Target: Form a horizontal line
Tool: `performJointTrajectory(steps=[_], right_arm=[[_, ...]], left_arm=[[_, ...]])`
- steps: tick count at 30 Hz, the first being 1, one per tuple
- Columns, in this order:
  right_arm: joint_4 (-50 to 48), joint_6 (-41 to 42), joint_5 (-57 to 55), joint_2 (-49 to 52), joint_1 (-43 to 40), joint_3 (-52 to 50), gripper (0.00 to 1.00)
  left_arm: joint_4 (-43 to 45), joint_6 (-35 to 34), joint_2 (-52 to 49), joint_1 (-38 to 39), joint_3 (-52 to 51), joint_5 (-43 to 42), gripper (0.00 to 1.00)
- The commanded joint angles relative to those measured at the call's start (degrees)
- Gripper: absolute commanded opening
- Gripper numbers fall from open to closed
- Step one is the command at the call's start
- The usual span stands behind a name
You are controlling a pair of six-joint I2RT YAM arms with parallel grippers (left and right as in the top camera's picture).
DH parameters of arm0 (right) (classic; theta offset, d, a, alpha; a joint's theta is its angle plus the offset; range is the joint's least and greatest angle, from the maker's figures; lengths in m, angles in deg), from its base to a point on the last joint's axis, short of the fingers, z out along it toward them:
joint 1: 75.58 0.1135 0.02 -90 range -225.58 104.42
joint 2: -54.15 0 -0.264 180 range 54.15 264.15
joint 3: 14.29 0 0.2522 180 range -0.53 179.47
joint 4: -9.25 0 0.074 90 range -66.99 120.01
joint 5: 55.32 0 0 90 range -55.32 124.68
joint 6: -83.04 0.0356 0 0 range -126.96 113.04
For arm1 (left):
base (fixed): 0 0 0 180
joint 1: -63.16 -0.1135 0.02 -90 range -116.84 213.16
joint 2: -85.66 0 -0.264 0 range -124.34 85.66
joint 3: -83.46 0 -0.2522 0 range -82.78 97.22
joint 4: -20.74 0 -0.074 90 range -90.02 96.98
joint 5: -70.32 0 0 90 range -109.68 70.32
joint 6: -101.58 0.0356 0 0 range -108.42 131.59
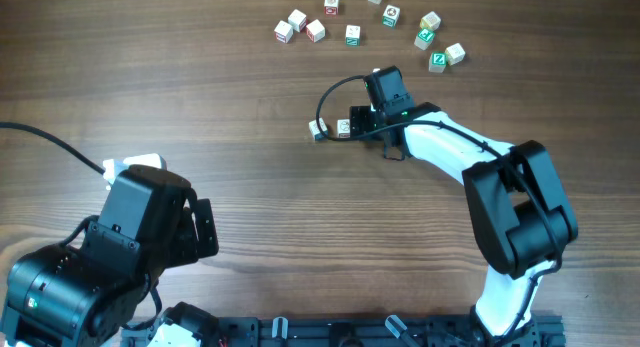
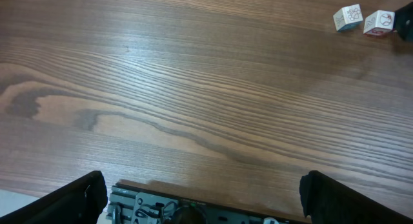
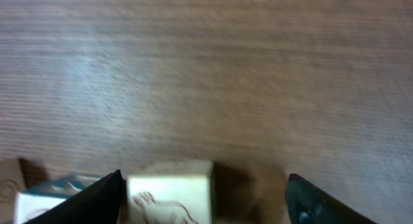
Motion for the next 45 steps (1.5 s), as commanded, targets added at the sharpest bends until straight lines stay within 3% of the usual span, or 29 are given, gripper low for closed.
performJointTrajectory(steps=[1, 8, 12, 16, 20, 23, 28, 37, 45], right_arm=[[3.2, 0.6, -1.1, -3.8, -0.1, -1.3, 1.00], [1.1, 0.6, -4.9, -20.1, -0.1, -1.3, 0.99], [0.6, -0.4, 4.9, -20.2, 0.4, -1.4, 0.97], [-1.3, -4.0, 6.8, -14.0, 5.5, -1.4, 0.74], [-6.7, -3.4, 4.5, -6.6, 13.5, -1.4, 0.38], [-9.6, -2.3, -0.7, -4.4, 17.3, -1.4, 0.25], [-14.0, -2.2, -5.0, -3.0, 20.9, -1.4, 0.23], [-17.8, -2.9, -5.5, 2.2, 20.9, -1.3, 0.23], [-21.4, -2.3, -13.0, 2.8, 19.3, -1.3, 0.22]], left_arm=[[0.0, 0.5, 0.1, 0.0, -0.1, 0.2, 1.00], [0.0, 0.5, 0.1, 0.0, -0.1, 0.2, 1.00], [0.0, 0.5, 0.1, 0.0, -0.1, 0.2, 1.00], [0.0, 0.5, 0.1, 0.0, -0.1, 0.2, 1.00], [0.0, 0.5, 0.1, 0.0, -0.1, 0.2, 1.00], [0.0, 0.5, 0.1, 0.0, -0.1, 0.2, 1.00], [0.0, 0.5, 0.1, 0.0, -0.1, 0.2, 1.00], [0.0, 0.5, 0.1, 0.0, -0.1, 0.2, 1.00], [0.0, 0.5, 0.1, 0.0, -0.1, 0.2, 1.00]])
